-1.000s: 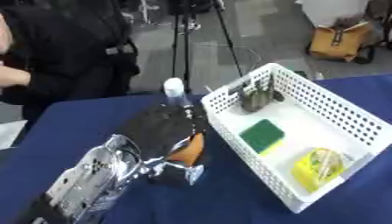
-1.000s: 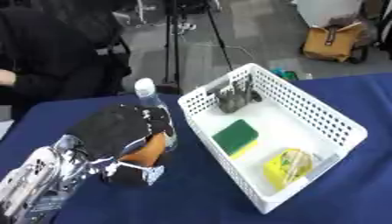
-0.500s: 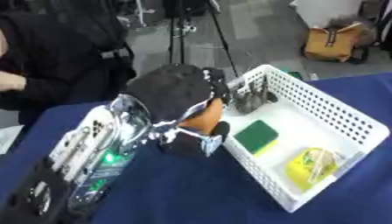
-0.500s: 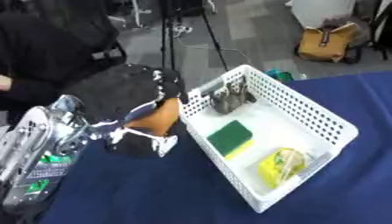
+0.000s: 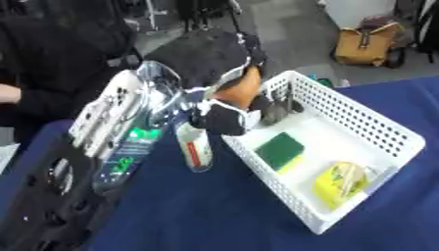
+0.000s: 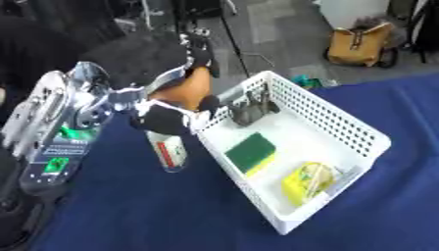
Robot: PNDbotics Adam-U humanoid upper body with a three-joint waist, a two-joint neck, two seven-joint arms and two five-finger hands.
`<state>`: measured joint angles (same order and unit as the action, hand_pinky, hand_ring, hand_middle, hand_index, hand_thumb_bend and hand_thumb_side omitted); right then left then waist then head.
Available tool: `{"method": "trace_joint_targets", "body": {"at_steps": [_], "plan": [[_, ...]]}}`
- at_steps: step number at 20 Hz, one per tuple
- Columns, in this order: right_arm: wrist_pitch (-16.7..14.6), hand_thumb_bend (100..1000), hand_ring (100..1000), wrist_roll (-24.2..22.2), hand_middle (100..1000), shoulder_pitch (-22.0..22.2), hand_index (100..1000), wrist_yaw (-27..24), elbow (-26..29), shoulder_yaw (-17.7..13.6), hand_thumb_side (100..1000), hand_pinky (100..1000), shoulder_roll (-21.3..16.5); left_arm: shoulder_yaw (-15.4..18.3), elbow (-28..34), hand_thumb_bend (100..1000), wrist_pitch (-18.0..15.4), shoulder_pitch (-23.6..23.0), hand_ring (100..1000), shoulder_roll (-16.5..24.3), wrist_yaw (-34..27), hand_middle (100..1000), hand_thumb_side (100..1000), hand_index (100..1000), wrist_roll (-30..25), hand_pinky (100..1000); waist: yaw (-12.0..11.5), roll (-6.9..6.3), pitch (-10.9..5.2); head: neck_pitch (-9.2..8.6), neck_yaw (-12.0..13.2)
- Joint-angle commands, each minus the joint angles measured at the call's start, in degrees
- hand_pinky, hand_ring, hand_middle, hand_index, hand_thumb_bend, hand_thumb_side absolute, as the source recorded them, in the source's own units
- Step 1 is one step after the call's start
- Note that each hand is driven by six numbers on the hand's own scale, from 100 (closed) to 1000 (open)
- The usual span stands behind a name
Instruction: Pick up objects on the table and place them in the box.
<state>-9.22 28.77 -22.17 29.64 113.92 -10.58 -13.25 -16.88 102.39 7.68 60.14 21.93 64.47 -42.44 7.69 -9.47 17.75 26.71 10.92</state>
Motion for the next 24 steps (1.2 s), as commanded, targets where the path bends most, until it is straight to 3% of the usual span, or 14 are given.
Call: {"method": "trace_joint_targets", "body": {"at_steps": [1,9,15,24], "plan": [[-0.09,100,526,-0.43,502,-0.72,670,-0.47,0.67,0.39,806,662,-0.19,1.43,-5.37,100,0.33,3.70,599,-0.31,-0.35,728,220,765,2.36,100,0.53,0.25,-1.54,0.55,0.99],[-0.27,100,526,-1.18,502,-1.73,672,-1.44,0.67,1.17,805,662,-0.39,2.54,-21.76,100,-0.78,9.83,583,-3.22,-2.20,709,259,761,7.39,100,3.21,-0.77,-0.81,0.38,2.86],[-0.61,100,526,-1.77,503,-2.76,673,-2.03,0.67,1.66,805,662,-0.27,4.10,-32.24,100,-1.16,12.38,563,-6.23,-2.60,688,294,768,14.20,100,4.96,-1.30,0.14,-0.97,4.20],[-1.44,100,525,-2.42,503,-4.98,674,-2.65,0.67,2.44,805,661,0.02,7.03,-46.31,100,-7.12,14.20,539,-8.94,-2.61,644,300,775,28.91,100,8.51,-2.64,2.13,-2.78,6.49]]}}
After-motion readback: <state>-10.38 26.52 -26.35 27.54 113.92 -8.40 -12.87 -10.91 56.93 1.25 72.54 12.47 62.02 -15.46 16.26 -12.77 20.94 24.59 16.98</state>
